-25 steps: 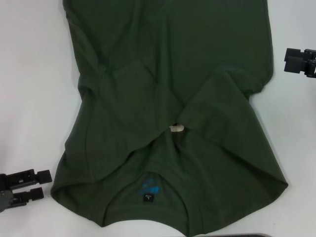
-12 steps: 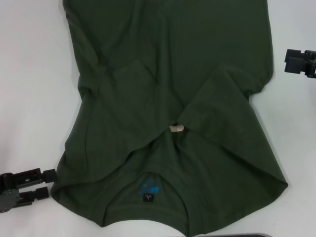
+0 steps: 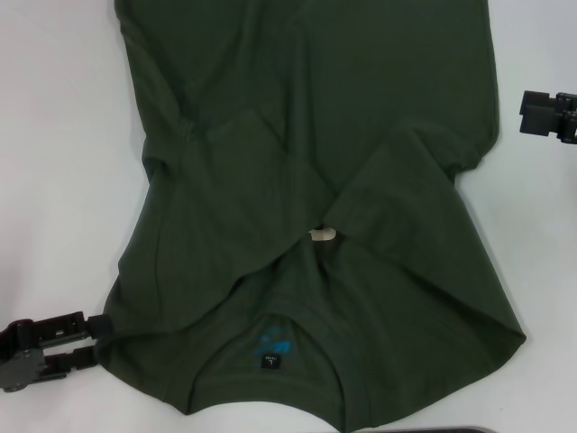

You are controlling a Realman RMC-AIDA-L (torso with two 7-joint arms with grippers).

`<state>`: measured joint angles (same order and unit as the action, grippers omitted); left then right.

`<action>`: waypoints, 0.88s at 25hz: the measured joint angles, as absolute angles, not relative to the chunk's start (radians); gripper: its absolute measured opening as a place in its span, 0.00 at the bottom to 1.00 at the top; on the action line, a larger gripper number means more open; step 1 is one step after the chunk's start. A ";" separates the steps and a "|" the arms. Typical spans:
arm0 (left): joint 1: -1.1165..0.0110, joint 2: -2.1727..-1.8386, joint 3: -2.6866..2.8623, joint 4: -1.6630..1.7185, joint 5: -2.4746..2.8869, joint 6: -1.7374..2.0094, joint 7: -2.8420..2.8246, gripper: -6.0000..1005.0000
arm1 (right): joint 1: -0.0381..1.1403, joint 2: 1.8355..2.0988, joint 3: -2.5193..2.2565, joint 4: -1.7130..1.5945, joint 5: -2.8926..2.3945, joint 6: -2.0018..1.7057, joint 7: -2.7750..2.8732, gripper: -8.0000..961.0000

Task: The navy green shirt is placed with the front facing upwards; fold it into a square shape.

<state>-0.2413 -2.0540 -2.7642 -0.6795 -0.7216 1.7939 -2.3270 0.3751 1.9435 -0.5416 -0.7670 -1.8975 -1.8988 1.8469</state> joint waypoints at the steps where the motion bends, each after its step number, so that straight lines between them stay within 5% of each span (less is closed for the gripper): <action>1: -0.242 -2.055 -2.764 -0.680 -0.721 1.794 -2.327 0.81 | 0.375 1.943 -0.542 -0.767 -1.897 -1.900 1.847 0.87; 22: -0.246 -2.051 -2.765 -0.689 -0.719 1.783 -2.327 0.81 | 0.373 1.945 -0.542 -0.767 -1.897 -1.902 1.859 0.87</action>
<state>-0.2459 -2.0515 -2.7649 -0.6890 -0.7188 1.7835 -2.3270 0.3726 1.9449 -0.5415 -0.7670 -1.8975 -1.9021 1.8591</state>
